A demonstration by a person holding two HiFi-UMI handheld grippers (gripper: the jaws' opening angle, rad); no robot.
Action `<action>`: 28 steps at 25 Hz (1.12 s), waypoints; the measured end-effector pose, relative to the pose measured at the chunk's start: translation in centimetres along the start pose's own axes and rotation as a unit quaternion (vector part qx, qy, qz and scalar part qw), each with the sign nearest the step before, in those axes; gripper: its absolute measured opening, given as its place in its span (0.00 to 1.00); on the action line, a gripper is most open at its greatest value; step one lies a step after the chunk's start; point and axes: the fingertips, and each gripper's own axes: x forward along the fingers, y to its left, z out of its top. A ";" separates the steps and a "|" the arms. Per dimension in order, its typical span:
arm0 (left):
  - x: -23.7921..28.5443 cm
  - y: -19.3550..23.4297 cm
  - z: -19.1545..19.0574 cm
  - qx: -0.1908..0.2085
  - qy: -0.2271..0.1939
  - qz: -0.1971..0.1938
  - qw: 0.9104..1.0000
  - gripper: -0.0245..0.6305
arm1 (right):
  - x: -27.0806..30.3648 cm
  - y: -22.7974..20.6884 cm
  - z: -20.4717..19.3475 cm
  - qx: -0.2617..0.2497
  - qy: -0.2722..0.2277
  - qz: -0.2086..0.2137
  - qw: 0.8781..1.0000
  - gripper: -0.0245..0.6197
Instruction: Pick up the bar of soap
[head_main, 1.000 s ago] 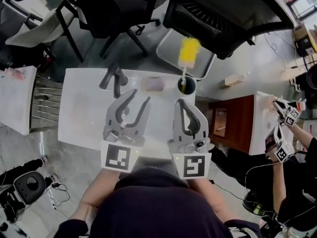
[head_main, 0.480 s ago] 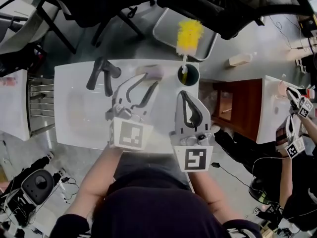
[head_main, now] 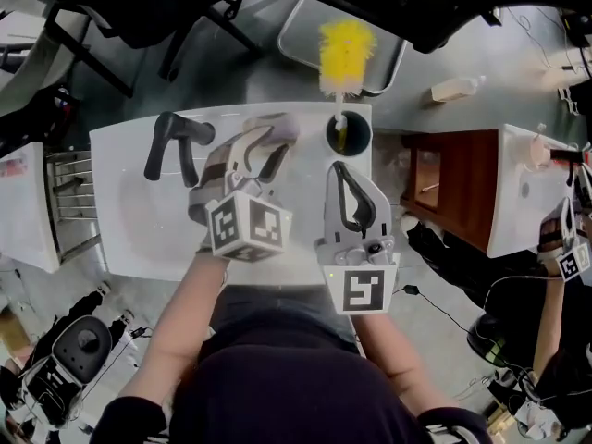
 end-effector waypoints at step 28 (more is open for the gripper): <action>7.3 -1.5 -6.1 0.044 0.192 -0.165 0.966 0.32 | 1.5 -1.7 -3.0 0.017 0.039 -0.006 0.999 0.06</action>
